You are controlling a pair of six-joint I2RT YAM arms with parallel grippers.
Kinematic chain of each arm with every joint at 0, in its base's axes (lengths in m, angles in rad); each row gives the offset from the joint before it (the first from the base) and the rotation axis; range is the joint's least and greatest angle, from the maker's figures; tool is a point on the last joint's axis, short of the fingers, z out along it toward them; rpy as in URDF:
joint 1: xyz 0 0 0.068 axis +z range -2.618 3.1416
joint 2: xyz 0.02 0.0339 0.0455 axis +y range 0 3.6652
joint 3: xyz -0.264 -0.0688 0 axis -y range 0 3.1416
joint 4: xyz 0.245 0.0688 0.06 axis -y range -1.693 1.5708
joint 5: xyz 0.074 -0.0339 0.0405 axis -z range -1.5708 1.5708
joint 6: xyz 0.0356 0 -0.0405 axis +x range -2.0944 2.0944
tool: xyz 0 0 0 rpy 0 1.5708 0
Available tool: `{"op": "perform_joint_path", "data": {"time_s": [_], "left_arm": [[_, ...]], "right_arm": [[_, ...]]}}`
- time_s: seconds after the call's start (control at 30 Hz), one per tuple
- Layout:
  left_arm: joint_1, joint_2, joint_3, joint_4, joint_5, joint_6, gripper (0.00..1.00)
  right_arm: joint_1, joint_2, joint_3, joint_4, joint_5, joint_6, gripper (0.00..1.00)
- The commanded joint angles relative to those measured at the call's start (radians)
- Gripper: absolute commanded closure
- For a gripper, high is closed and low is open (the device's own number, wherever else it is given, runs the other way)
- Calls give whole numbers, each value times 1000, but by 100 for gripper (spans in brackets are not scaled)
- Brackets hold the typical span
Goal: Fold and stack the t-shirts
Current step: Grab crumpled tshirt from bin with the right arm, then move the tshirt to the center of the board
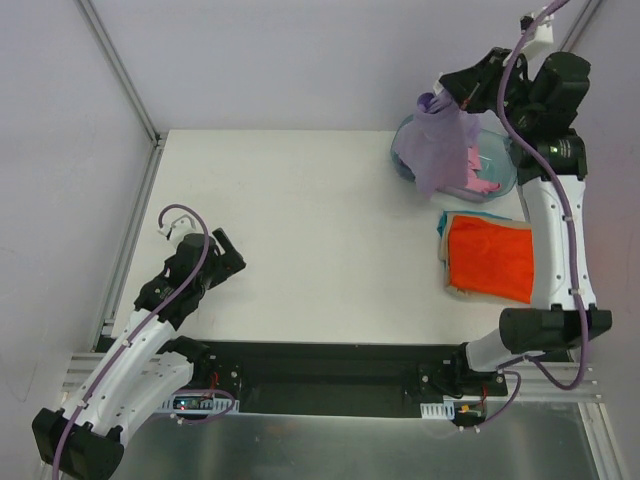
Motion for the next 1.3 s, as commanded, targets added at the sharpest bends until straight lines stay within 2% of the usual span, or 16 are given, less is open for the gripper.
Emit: {"op": "perform_joint_path", "data": {"time_s": [0.0,0.1,0.3,0.6,0.97,1.07,1.13,1.2,1.27], "left_arm": [[11,-15,-5,-4,0,-8,1],[11,-11,0,-6,5,-8,1],[11,-6,-10,-4,-18,-12,1],[11,-6,-14,-4,-21,-12,1],[11,44,-4,-4,-27,-8,1],[11,64,0,-4,-12,-5,1],[11,77,1,-6,-10,-5,1],[11,81,3,-6,-4,-3,1],[11,80,1,-8,-4,-5,1]], "right_arm": [[38,-146,18,202,39,24,99],[73,-200,5,262,59,38,99],[153,-240,27,262,2,96,99],[363,-174,211,260,-101,147,99],[493,-108,306,346,-3,179,99],[498,-120,268,288,40,147,99],[498,-145,207,227,91,47,99],[498,-189,138,146,195,-81,99],[495,-224,-13,84,308,-164,99]]}}
